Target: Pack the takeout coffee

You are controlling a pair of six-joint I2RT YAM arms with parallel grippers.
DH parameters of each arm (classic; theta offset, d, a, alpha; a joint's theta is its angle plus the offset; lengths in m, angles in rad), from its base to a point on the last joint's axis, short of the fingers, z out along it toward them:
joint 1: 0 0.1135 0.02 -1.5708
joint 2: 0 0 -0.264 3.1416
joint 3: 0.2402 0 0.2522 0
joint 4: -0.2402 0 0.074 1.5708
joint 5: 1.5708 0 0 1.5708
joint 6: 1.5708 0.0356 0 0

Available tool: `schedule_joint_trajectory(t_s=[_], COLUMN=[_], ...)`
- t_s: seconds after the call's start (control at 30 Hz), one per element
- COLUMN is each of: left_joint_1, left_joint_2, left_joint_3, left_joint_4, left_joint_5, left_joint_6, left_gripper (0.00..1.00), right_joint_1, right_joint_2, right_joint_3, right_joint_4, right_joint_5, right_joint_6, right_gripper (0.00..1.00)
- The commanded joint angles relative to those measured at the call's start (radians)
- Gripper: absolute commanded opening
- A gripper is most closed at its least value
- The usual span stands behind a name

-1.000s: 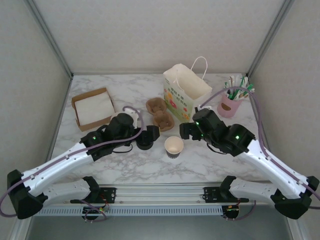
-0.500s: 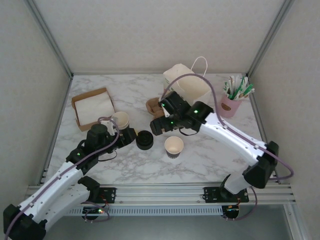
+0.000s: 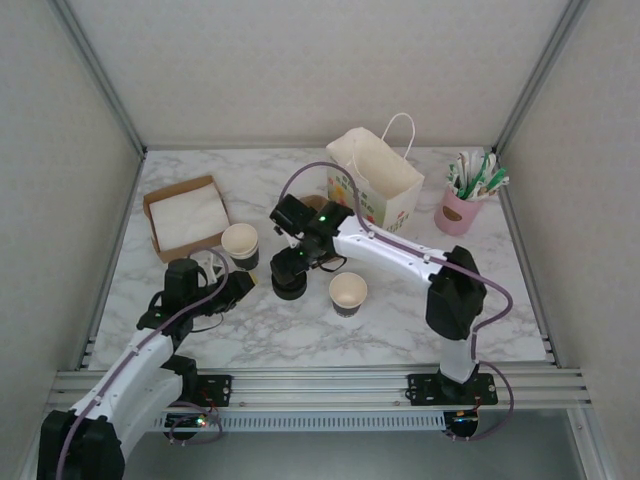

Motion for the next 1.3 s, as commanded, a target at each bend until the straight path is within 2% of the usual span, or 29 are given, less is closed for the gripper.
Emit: schedule_joint_trajectory(t_s=[0.0, 0.6, 0.97, 1.27], left_joint_1=[0.016, 0.019, 0.018, 0.015], left_joint_2=[0.003, 0.142, 0.191, 0.207], left_joint_3=[-0.027, -0.057, -0.060, -0.061], left_joint_4=[0.060, 0.172, 0.200, 0.215], left_joint_5=[0.081, 0.097, 0.095, 0.088], left_joint_6=[0.022, 0.026, 0.035, 0.037], left_gripper=[0.38, 0.31, 0.29, 0.29], right_joint_1=[0.018, 0.035, 0.033, 0.029], right_joint_2=[0.048, 0.268, 0.309, 0.319], right_joint_3=[0.064, 0.262, 0.284, 0.268], right_joint_4=[-0.034, -0.150, -0.185, -0.154], right_joint_5=[-0.011, 0.003, 0.036, 0.006], right_joint_6=[-0.027, -0.046, -0.023, -0.015], right_gripper=[0.92, 0.89, 0.88, 0.90])
